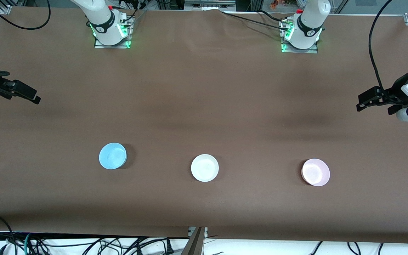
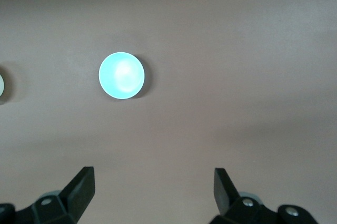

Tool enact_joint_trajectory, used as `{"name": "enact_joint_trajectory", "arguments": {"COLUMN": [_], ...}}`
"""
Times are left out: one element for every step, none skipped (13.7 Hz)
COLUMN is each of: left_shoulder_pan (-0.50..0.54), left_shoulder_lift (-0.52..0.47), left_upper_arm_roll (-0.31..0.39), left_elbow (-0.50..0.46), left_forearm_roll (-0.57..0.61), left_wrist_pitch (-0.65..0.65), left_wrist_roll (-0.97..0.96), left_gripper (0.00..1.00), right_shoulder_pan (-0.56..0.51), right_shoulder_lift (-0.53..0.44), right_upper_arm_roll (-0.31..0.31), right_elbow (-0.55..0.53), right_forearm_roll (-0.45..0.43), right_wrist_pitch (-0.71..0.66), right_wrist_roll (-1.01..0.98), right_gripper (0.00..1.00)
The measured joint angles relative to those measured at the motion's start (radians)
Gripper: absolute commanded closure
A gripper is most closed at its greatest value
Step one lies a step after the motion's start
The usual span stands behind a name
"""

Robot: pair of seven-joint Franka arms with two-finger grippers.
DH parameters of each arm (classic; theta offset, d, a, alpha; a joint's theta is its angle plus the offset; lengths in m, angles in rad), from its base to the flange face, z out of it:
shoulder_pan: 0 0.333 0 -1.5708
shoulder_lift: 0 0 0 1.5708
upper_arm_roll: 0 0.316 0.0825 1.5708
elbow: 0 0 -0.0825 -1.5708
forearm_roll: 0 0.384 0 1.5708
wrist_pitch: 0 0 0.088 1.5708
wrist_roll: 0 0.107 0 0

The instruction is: Stack pink and blue bowls on white bowl

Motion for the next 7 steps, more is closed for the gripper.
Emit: {"name": "enact_joint_trajectory", "arguments": {"left_shoulder_pan": [0.000,0.000,0.000,0.000,0.000,0.000,0.000], "left_shoulder_lift": [0.000,0.001,0.002,0.003,0.005,0.008,0.013], "left_upper_arm_roll": [0.000,0.000,0.000,0.000,0.000,0.000,0.000], "left_elbow": [0.001,0.001,0.002,0.002,0.003,0.003,0.003], "left_forearm_roll": [0.000,0.000,0.000,0.000,0.000,0.000,0.000], "left_wrist_pitch": [0.000,-0.001,-0.001,-0.002,-0.002,-0.002,-0.002], "left_wrist_roll": [0.000,0.000,0.000,0.000,0.000,0.000,0.000], "left_gripper": [0.00,0.00,0.00,0.00,0.00,0.00,0.00], "right_shoulder_pan": [0.000,0.000,0.000,0.000,0.000,0.000,0.000], "right_shoulder_lift": [0.000,0.000,0.000,0.000,0.000,0.000,0.000], "right_upper_arm_roll": [0.000,0.000,0.000,0.000,0.000,0.000,0.000], "right_elbow": [0.000,0.000,0.000,0.000,0.000,0.000,0.000], "right_forearm_roll": [0.000,0.000,0.000,0.000,0.000,0.000,0.000], "right_wrist_pitch": [0.000,0.000,0.000,0.000,0.000,0.000,0.000], "right_wrist_roll": [0.000,0.000,0.000,0.000,0.000,0.000,0.000], "right_gripper": [0.00,0.00,0.00,0.00,0.00,0.00,0.00]}}
